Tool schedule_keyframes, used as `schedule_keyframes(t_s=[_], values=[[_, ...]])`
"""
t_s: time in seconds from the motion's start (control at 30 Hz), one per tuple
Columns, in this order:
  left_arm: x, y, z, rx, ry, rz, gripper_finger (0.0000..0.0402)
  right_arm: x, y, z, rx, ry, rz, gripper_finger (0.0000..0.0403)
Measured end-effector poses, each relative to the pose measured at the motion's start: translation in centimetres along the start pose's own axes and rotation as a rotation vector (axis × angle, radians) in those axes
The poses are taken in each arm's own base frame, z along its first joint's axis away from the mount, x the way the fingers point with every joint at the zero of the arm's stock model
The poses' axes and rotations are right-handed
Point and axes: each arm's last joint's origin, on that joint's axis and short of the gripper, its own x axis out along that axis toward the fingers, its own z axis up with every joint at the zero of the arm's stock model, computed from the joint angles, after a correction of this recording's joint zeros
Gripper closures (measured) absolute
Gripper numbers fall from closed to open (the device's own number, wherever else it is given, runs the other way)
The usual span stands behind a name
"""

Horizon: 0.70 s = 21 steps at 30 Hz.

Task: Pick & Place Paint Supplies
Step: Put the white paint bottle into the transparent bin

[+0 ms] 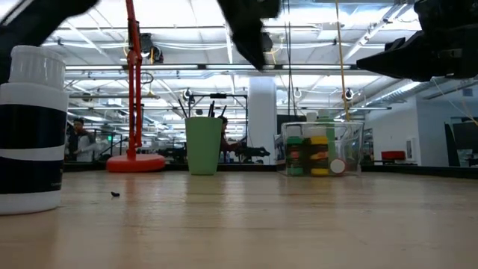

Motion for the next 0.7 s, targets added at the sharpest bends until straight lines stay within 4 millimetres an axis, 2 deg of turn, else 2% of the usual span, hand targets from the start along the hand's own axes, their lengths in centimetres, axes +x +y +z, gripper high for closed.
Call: schedule_keyframes(t_s=[0.1,0.2,0.3,0.37,0.43,0.53,0.6,0.7], values=[[-6.4,-1.5,-1.8,-0.021,0.09,-0.054,0.0145,0.0,0.0,0.0,0.003,0.004,0.001,0.0378],[-11.9,-4.1,-3.6,-0.021,0.145,-0.09,0.0171,0.0,0.0,-0.1,0.006,0.008,0.002,0.0378],[-16.4,-7.3,-5.3,-0.009,0.081,-0.083,0.0226,0.0,0.0,-0.1,0.027,0.008,0.002,0.0378],[-18.5,-9.2,-6.9,-0.005,0.025,-0.103,0.0274,0.0,0.0,-0.1,0.04,0.009,0.002,0.0378],[-19.9,-11.1,-9.1,0.0,-0.017,-0.117,0.0325,0.0,0.0,-0.1,0.054,0.008,0.001,0.0378],[-20.6,-13.5,-13.3,0.032,-0.119,-0.086,0.0387,0.0,0.0,-0.1,0.061,0.009,0.001,0.0378],[-20.3,-14.5,-16.6,0.026,-0.206,-0.07,0.039,0.0,0.0,-0.1,0.061,0.009,0.002,0.0378],[-18.1,-15.4,-21.4,-0.063,-0.373,-0.056,0.0375,0.0,0.1,-0.2,0.065,0.014,0.005,0.0378]])
